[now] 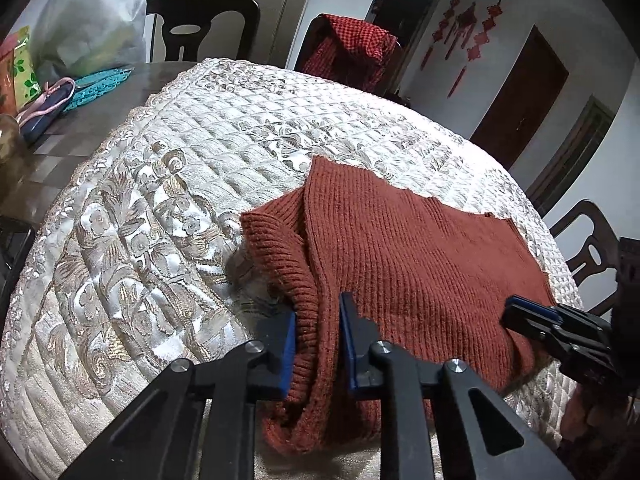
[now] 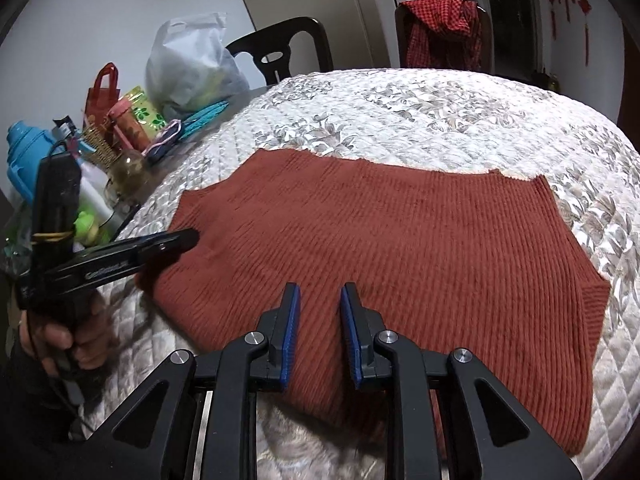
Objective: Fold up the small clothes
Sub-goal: 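Grasp the ribbed side edge with the left gripper and fold it inward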
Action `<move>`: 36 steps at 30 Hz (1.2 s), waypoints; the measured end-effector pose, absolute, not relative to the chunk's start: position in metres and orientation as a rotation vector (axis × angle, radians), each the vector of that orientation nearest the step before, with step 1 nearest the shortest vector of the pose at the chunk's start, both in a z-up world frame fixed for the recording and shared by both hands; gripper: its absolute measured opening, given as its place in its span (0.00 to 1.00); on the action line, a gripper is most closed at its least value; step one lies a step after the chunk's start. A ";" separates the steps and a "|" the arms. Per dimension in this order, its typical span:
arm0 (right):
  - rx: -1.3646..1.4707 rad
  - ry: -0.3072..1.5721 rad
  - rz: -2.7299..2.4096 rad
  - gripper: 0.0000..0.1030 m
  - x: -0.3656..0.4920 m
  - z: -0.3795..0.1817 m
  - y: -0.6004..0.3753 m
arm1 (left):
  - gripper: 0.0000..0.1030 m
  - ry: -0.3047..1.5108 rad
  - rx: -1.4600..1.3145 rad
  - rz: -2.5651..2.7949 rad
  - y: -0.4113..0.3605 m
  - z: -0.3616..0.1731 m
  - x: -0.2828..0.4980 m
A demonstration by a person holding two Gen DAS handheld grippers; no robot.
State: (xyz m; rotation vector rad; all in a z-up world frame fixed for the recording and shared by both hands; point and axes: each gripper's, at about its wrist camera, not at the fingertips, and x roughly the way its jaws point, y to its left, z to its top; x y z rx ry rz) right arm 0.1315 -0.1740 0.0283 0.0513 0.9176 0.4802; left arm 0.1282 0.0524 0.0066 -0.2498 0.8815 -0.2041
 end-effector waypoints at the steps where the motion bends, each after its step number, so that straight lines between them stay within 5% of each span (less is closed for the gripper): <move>1: 0.052 0.925 0.477 0.19 0.134 0.027 -0.174 | 0.19 0.882 -0.258 -0.208 0.054 0.007 0.128; 15: 0.058 0.938 0.462 0.18 0.171 0.025 -0.171 | 0.17 0.870 -0.324 -0.246 0.061 0.014 0.123; 29: 0.065 0.934 0.516 0.18 0.101 0.026 -0.179 | 0.17 0.873 -0.317 -0.259 0.061 0.013 0.122; 36: 0.074 0.935 0.519 0.18 0.103 0.025 -0.179 | 0.35 0.882 -0.208 -0.192 0.052 0.012 0.127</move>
